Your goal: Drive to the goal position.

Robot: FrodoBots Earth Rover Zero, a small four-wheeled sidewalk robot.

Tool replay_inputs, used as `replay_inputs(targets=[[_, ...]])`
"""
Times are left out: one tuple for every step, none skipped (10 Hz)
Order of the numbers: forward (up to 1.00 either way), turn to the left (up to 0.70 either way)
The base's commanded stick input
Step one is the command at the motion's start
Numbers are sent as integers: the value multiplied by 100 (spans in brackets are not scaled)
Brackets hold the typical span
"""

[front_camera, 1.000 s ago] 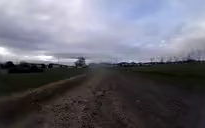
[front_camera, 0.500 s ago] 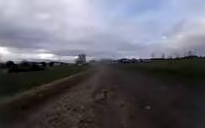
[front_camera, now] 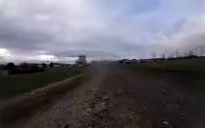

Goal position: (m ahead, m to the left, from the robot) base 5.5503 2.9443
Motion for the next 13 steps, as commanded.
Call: replay_inputs(targets=[[85,0],[85,-8],[85,-22],[85,0],[85,0],[85,0],[85,0],[85,0],[85,0],[85,0],[85,-31],[85,-29],[85,0]])
